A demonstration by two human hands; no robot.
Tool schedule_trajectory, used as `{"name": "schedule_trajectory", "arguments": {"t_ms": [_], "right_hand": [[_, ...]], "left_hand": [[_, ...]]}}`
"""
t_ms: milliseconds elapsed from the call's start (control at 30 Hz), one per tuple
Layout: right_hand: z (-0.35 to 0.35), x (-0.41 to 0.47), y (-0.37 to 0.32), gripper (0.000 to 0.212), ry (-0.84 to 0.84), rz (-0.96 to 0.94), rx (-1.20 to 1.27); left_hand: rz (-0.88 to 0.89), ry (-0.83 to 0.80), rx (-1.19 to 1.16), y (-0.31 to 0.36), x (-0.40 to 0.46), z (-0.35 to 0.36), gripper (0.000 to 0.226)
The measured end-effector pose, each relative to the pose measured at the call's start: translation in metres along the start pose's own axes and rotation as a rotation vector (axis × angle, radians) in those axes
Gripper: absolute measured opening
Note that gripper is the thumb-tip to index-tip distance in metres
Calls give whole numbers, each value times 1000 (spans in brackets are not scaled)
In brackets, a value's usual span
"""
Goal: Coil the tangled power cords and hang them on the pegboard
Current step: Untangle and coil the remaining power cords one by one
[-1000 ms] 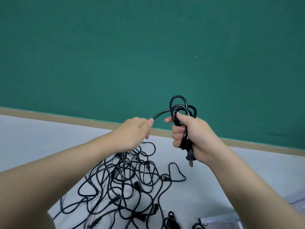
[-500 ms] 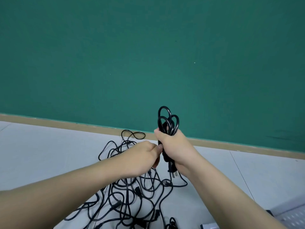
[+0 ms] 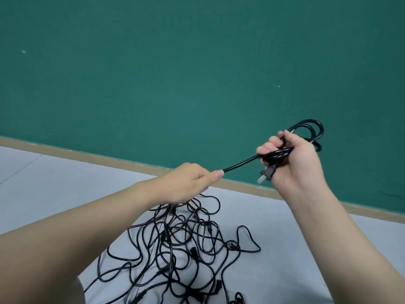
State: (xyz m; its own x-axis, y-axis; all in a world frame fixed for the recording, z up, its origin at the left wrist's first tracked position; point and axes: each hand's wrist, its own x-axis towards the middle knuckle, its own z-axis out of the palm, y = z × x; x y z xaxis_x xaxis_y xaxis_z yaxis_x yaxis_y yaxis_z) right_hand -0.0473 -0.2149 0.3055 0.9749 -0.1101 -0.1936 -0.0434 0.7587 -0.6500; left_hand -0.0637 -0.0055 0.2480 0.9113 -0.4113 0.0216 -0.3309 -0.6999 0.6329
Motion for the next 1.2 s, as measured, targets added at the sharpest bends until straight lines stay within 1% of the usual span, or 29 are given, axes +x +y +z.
{"name": "schedule_trajectory", "arguments": {"t_ms": [67,100,167,233,333,400,433,500,567,600,633,667,733,800,867,933,967,1033,1100,1133,1200], "right_hand": [[-7,5,-8,23,44,-31,-15],[-10,7,-8,20,53,-26,-47],[-14,8,0,17,54,6,-149],[-16,6,9,18,48,55,-267],[-15,-3,19,27,2,129,-405],[-11,-12,25,39,-71,201,-507],[-8,-17,29,46,-134,254,-555],[-3,-27,37,54,-309,376,-606],[1,-34,43,58,-450,451,-618],[1,-36,43,55,-497,460,-627],[1,-37,42,46,-535,454,-648],[0,-37,40,39,-566,437,-695],[-4,-37,37,34,-606,390,-899],[-7,-37,40,31,-579,378,-1112],[-9,-38,45,33,-538,432,-1186],[-9,-38,46,37,-523,488,-1137],[-9,-37,43,39,-521,513,-1063],[-7,-33,33,40,-532,581,-806],[-6,-29,19,43,-566,654,-477],[-6,-27,11,45,-580,652,-333],[-7,-23,0,44,-542,562,-170]], "left_hand": [[45,56,-13,0,0,-2,60],[81,69,-10,1,-2,-4,56],[160,70,-8,5,-7,-5,54],[217,71,-6,7,-12,-6,54],[266,176,-45,16,-13,-9,52],[274,249,-93,21,-10,-12,50],[269,261,-121,22,-9,-14,50],[227,217,-221,22,-5,-17,47],[158,158,-323,20,-2,-20,54],[122,148,-352,19,-2,-22,59],[91,151,-352,17,-2,-25,62],[69,158,-337,16,-3,-27,63],[22,185,-297,14,-5,-30,61],[-6,195,-253,12,-8,-32,60],[-18,192,-208,10,-11,-34,57],[-26,200,-190,10,-13,-34,53],[-28,219,-199,11,-14,-34,54],[-22,326,-210,13,-13,-35,62],[-3,479,-161,15,-11,-38,68],[8,525,-162,15,-10,-40,69],[28,518,-204,12,-9,-43,66]]}}
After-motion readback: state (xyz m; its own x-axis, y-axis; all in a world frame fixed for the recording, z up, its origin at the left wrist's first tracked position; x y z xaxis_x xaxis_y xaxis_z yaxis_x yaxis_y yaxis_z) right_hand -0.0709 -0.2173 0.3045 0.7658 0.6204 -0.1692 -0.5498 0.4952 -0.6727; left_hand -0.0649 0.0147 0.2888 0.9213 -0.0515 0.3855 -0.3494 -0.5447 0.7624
